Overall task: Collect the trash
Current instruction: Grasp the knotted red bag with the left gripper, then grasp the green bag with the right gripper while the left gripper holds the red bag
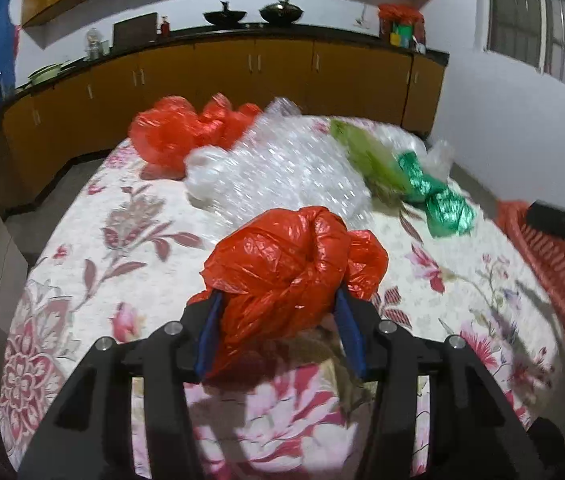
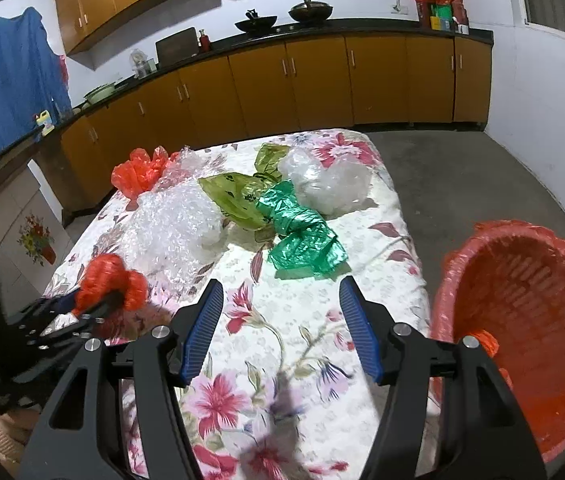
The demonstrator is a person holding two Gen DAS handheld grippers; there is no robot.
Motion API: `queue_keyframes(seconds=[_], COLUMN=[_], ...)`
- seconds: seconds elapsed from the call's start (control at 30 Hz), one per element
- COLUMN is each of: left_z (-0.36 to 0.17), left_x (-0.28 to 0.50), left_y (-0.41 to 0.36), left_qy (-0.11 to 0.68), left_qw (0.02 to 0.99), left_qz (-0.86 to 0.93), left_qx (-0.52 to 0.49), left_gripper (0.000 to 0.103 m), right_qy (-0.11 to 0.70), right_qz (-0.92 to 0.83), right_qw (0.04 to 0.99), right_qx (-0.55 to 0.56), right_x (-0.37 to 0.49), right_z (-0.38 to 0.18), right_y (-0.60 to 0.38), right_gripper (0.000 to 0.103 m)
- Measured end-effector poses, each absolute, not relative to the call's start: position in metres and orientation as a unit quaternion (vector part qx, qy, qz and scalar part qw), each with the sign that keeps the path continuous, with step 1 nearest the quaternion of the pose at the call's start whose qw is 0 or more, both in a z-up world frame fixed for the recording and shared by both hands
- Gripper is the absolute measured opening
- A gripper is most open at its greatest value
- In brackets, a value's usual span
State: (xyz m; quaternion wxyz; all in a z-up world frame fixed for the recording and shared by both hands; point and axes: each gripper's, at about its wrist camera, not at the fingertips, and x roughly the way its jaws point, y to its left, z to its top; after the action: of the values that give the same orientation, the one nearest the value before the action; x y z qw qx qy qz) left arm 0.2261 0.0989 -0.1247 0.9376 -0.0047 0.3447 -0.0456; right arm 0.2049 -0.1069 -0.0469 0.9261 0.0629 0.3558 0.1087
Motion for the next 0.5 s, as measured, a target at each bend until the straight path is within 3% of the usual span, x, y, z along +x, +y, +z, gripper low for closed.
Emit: queue_keyframes(seconds=[0.5], left_z=[-0.091], left_x=[0.225], left_y=[0.135], left_qy=[0.305], left_qw=[0.951], left_qz=[-0.019], left_qx=[-0.044], left_gripper=[0.05], right_qy=[0.399], right_qz=[0.06], right_qw=[0.911], right_qx=[0.087], right_x=[0.295], right_z=[-0.081], right_y=[-0.111], right_gripper=[0.061])
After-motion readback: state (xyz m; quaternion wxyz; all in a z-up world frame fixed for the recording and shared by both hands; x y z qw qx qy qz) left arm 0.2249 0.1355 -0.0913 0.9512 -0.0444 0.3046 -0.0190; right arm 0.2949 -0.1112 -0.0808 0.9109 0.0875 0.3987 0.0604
